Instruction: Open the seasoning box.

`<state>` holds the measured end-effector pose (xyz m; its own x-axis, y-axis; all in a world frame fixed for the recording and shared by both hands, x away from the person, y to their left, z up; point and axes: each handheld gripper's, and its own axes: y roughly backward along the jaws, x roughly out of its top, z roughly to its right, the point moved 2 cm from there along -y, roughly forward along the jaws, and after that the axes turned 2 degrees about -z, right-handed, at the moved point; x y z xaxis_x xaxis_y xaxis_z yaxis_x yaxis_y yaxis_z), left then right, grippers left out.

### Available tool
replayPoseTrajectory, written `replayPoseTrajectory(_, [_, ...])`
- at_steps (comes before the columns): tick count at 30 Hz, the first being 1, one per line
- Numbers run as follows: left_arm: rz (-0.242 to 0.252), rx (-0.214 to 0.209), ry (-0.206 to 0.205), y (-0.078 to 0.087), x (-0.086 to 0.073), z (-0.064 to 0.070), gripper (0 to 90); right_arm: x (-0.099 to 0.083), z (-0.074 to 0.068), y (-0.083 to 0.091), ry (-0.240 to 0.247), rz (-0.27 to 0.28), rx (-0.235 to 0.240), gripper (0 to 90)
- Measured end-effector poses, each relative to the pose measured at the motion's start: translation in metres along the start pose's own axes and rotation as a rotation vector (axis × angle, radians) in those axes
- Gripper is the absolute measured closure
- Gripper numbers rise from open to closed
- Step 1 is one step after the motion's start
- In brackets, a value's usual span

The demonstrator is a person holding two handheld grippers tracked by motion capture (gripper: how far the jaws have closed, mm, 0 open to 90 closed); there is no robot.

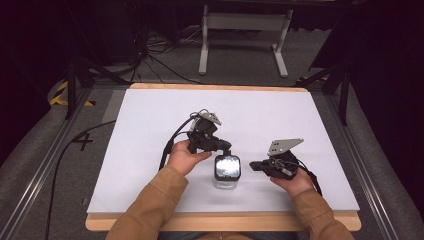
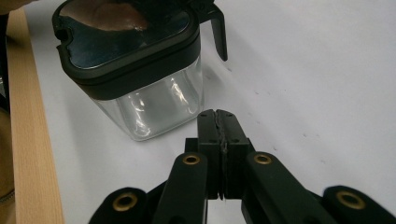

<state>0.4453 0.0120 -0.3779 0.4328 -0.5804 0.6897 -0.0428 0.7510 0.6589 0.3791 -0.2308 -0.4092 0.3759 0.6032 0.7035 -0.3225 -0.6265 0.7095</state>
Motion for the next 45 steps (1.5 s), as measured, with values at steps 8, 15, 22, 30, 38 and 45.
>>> replayPoseTrajectory(8, [0.009, -0.01, 0.024, 0.003, -0.003, -0.005, 87.3, 0.0, 0.0, 0.0, 0.0, 0.0, 0.003, 89.8])
replayPoseTrajectory(15, [0.009, -0.013, 0.011, 0.002, -0.002, -0.002, 88.9, 0.0, 0.0, 0.0, 0.004, 0.002, 0.002, 89.7])
replayPoseTrajectory(22, [0.013, -0.016, 0.016, 0.001, -0.002, -0.003, 89.3, 0.0, -0.001, -0.002, 0.01, -0.003, 0.009, 89.6])
replayPoseTrajectory(30, [0.012, -0.01, 0.017, 0.001, -0.001, -0.003, 89.4, 0.005, -0.009, -0.001, 0.031, 0.0, 0.016, 89.7])
replayPoseTrajectory(38, [0.017, -0.016, 0.03, 0.0, -0.002, -0.004, 89.5, 0.01, -0.018, 0.0, 0.057, -0.005, 0.033, 89.9])
replayPoseTrajectory(45, [0.011, -0.006, 0.026, 0.0, -0.002, -0.004, 89.5, 0.013, -0.024, 0.003, 0.074, -0.004, 0.047, 90.0])
